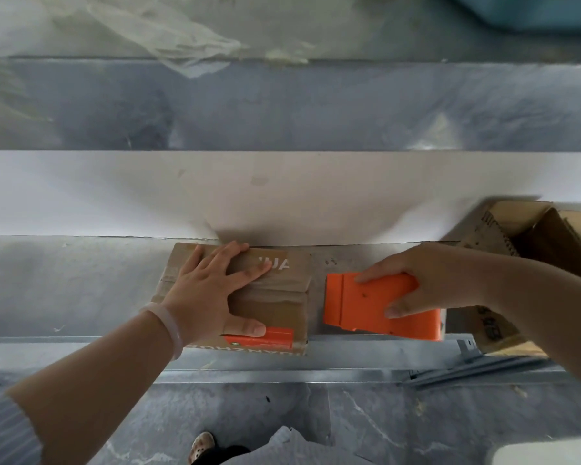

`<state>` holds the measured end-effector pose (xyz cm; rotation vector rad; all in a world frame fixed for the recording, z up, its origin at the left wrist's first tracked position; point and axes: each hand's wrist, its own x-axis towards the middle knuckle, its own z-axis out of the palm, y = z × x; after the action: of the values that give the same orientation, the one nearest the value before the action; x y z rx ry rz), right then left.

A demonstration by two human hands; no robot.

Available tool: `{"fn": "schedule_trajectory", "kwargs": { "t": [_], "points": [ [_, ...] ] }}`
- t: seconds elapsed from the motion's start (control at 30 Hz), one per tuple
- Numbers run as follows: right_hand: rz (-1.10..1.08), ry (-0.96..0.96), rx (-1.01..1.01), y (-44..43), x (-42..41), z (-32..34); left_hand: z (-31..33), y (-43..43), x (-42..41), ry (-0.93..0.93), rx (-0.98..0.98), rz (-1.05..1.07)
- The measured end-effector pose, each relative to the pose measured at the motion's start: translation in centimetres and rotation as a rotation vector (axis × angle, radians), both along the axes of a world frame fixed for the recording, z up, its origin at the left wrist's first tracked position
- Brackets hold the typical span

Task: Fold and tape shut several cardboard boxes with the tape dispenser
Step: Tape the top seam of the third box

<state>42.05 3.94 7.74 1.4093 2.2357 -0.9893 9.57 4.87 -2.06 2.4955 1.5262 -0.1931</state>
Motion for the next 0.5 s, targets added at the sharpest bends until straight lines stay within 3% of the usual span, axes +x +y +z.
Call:
{"fn": "schedule_trajectory", "kwargs": {
  "t": [0.5],
  "points": [
    [-0.27,0.035,0.179,-1.5,-4.4,-2.0,-0.3,0.1,0.0,0.043,0.004,-0.035]
  ]
}}
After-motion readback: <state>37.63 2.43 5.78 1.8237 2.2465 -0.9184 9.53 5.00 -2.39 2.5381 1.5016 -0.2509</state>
